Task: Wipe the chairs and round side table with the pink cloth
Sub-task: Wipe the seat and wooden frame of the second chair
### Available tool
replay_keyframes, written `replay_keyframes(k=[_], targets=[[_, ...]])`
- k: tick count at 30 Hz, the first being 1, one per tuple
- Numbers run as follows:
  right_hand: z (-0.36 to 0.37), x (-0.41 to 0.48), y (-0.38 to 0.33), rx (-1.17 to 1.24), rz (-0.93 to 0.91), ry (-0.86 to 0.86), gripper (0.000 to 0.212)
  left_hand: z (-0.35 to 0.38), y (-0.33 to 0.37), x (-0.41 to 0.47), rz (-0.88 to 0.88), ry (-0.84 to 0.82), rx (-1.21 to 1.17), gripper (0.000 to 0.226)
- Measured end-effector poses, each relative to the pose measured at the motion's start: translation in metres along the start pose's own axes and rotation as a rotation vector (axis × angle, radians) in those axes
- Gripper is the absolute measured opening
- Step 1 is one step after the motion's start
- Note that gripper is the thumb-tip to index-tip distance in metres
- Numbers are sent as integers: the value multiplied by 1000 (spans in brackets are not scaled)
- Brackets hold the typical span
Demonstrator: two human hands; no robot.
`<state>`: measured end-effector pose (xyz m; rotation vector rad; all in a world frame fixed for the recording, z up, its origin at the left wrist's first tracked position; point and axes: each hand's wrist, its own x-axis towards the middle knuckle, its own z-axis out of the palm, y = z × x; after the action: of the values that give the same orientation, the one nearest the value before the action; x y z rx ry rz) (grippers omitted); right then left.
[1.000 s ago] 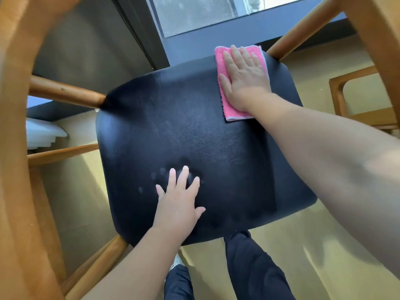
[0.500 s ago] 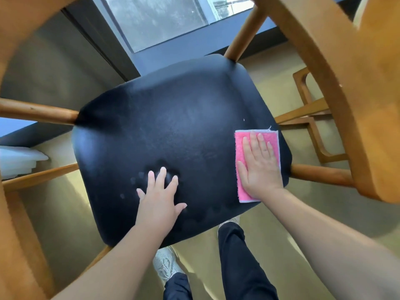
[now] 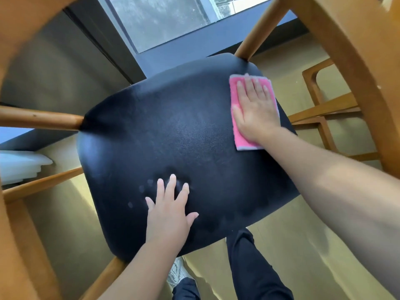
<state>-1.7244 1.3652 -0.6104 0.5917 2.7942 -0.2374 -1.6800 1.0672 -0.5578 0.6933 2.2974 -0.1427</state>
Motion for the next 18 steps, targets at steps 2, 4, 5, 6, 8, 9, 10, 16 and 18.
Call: replay_keyframes(k=[2, 4, 5, 6, 8, 9, 10, 16, 18], targets=[[-9, 32, -3, 2, -28, 9, 63, 0, 0, 0, 1, 3, 5, 72], [-16, 57, -7, -8, -63, 16, 62, 0, 0, 1, 2, 7, 3, 71], [-19, 66, -8, -11, -80, 22, 63, 2, 0, 1, 1, 11, -2, 71], [-21, 71, -9, -14, -95, 27, 63, 2, 1, 1, 2, 21, -13, 72], [-22, 73, -9, -27, -110, 37, 63, 3, -1, 2, 19, 33, -31, 74], [-22, 72, -8, -30, -113, 41, 64, 5, -2, 2, 29, 41, -32, 75], [-21, 71, -7, -27, -116, 45, 64, 9, -3, 3, 32, 67, -22, 76], [-18, 51, 5, 83, -94, 31, 63, 8, -4, 4, 28, 90, -5, 77], [-15, 33, 15, 119, -60, 19, 64, 8, -3, 3, 8, 81, -7, 75]])
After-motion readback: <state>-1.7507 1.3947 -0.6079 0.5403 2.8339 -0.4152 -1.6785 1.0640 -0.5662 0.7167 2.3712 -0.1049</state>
